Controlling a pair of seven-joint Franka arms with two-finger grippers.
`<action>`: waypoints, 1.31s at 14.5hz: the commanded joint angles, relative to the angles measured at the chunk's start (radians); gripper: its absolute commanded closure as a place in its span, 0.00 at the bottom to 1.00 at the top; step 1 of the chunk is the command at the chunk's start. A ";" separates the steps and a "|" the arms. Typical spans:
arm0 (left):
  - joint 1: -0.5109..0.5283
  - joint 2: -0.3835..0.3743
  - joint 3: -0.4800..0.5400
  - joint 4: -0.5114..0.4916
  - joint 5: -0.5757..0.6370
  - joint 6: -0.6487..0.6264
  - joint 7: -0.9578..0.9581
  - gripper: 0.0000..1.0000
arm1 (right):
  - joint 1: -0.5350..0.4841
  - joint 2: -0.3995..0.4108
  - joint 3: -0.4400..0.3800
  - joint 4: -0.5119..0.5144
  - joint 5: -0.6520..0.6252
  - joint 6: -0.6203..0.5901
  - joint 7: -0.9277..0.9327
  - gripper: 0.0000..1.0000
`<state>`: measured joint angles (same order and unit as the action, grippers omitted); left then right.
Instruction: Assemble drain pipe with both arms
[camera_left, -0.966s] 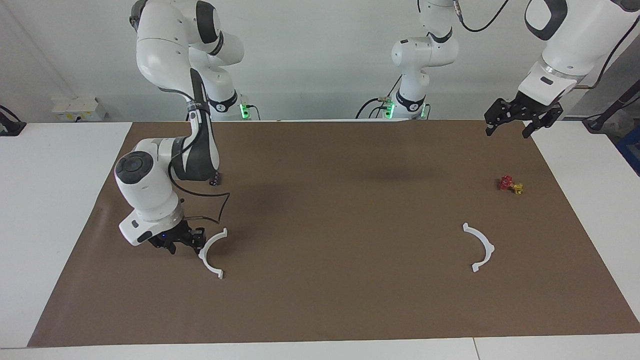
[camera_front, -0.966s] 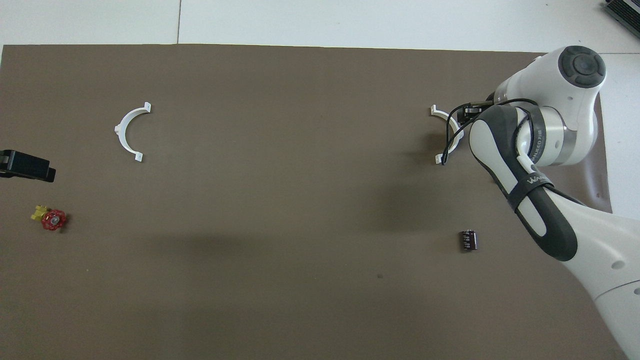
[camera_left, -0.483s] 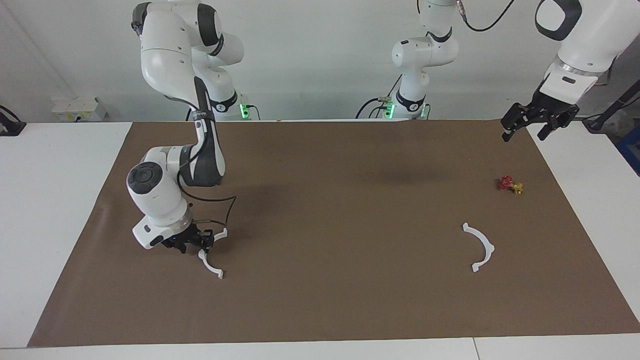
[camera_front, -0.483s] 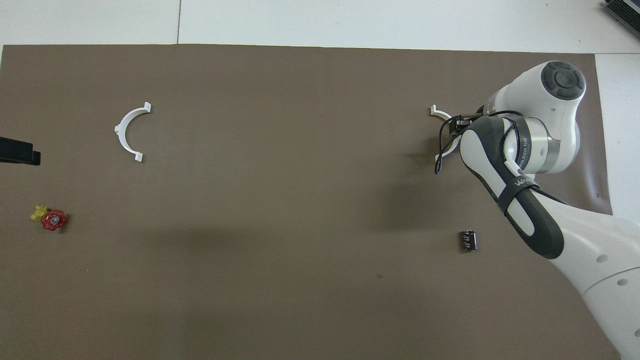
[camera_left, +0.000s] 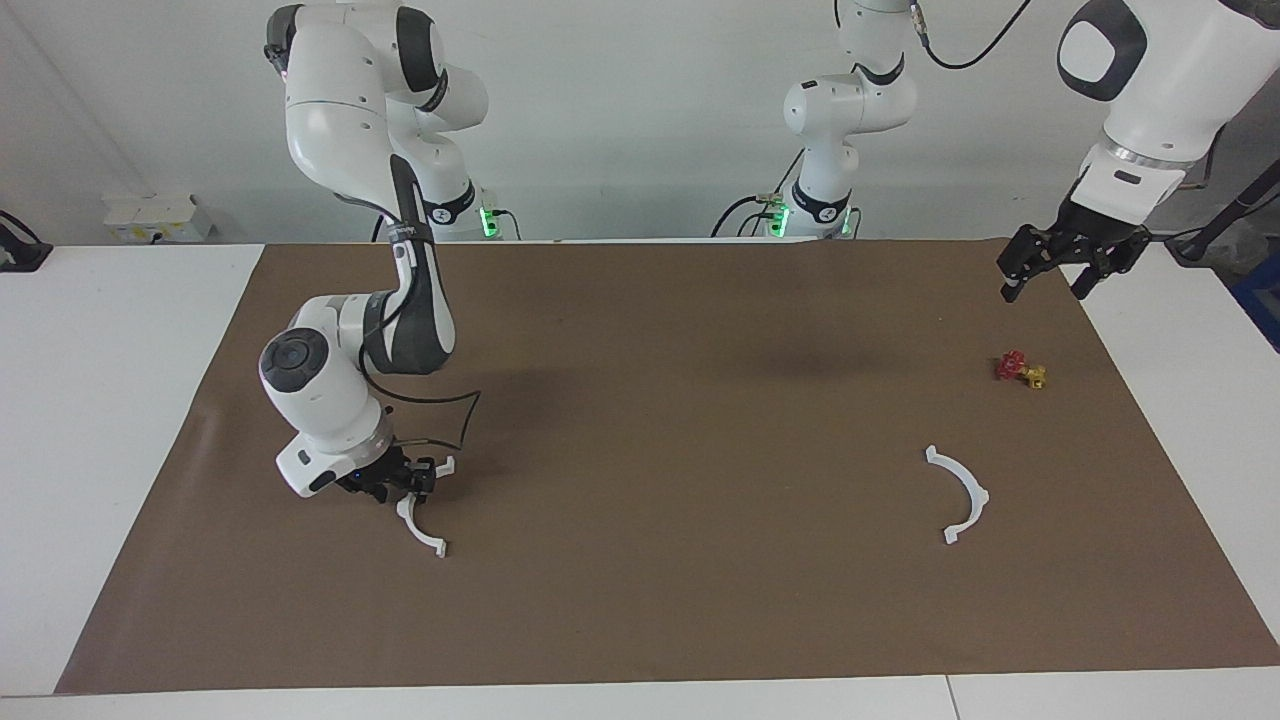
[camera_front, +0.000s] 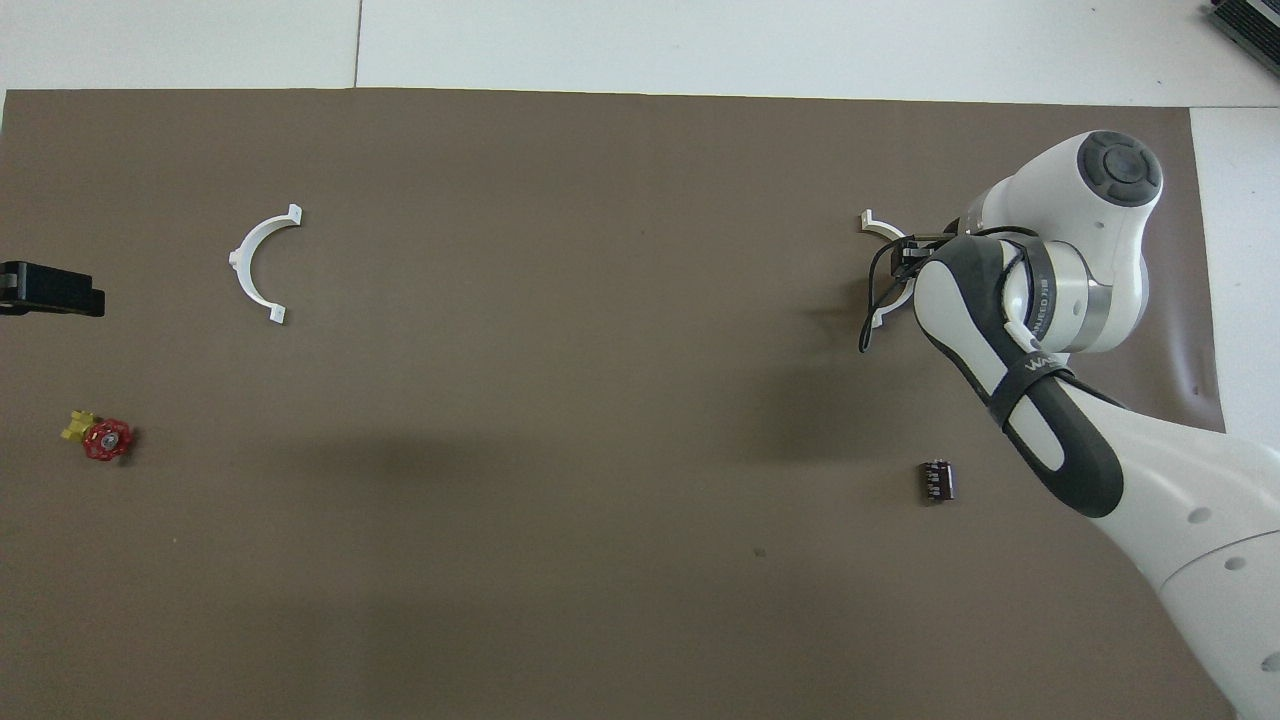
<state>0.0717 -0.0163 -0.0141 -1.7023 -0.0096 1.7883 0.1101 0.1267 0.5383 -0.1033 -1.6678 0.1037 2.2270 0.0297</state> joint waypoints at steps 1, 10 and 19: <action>-0.007 0.067 0.002 -0.010 -0.004 0.083 0.043 0.06 | 0.007 -0.015 0.000 -0.035 0.024 0.039 -0.004 0.61; -0.009 0.281 -0.003 -0.042 -0.009 0.373 0.186 0.10 | 0.014 -0.015 0.000 0.003 -0.001 0.023 -0.008 1.00; 0.016 0.492 -0.003 0.035 -0.007 0.528 0.200 0.20 | 0.180 -0.003 0.000 0.138 -0.154 -0.105 0.336 1.00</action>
<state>0.0742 0.4370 -0.0155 -1.6986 -0.0096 2.2941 0.2832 0.2554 0.5297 -0.1023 -1.5777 -0.0070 2.1757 0.2564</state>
